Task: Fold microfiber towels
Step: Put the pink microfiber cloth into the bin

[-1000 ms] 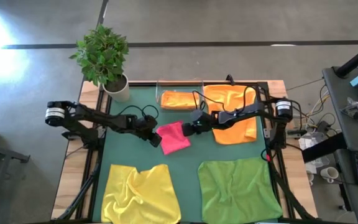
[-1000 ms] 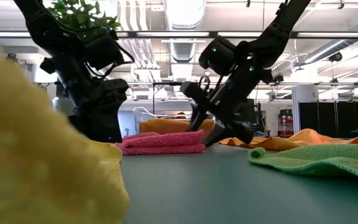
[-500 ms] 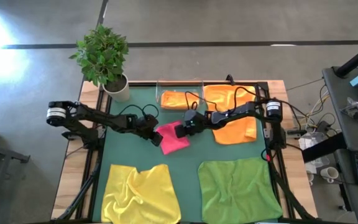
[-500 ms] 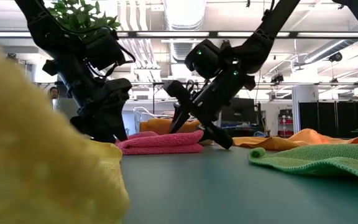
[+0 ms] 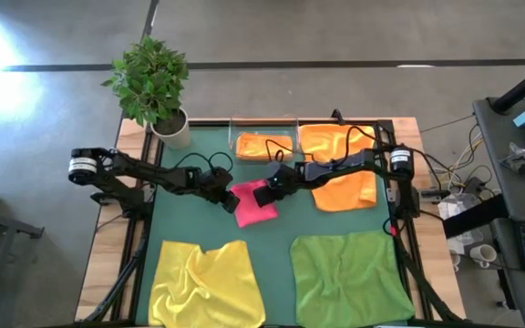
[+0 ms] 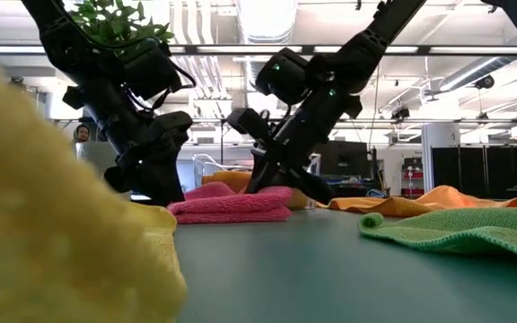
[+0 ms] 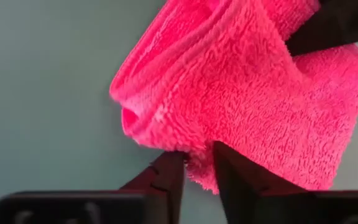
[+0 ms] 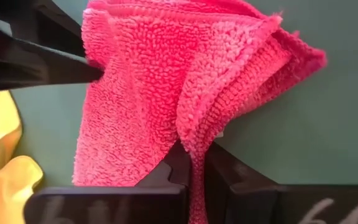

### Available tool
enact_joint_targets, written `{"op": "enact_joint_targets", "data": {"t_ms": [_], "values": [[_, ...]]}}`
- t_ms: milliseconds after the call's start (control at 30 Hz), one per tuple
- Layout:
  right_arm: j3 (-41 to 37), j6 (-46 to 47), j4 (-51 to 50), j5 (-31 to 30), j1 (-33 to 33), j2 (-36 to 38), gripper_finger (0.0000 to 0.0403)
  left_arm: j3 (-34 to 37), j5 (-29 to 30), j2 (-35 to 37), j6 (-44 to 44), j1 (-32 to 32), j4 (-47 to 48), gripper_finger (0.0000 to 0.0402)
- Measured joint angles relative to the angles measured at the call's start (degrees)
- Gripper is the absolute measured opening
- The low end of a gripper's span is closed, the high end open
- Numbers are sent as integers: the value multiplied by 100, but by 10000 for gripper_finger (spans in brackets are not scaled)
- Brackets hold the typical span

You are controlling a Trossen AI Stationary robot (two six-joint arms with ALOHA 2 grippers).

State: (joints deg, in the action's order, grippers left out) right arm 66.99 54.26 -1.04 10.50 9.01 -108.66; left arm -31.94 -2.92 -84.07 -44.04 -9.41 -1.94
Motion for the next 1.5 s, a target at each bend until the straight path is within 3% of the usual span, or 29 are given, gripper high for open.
{"op": "enact_joint_targets", "data": {"t_ms": [167,533,900,1233,1500], "values": [[115,-89,-107,-52,-51,3,10,0,0,0,86,0,-264,6],[279,-247,-252,-150,-142,165,9,-164,-22,186,91,4,-354,8],[279,-276,-811,-468,-139,970,9,-350,3,836,185,-42,-340,1],[288,-233,-924,-1206,-88,1593,9,-1085,340,1008,1315,-536,-339,0],[353,-410,-892,-1720,483,1851,9,-1562,503,917,2296,-1263,-344,0]]}}
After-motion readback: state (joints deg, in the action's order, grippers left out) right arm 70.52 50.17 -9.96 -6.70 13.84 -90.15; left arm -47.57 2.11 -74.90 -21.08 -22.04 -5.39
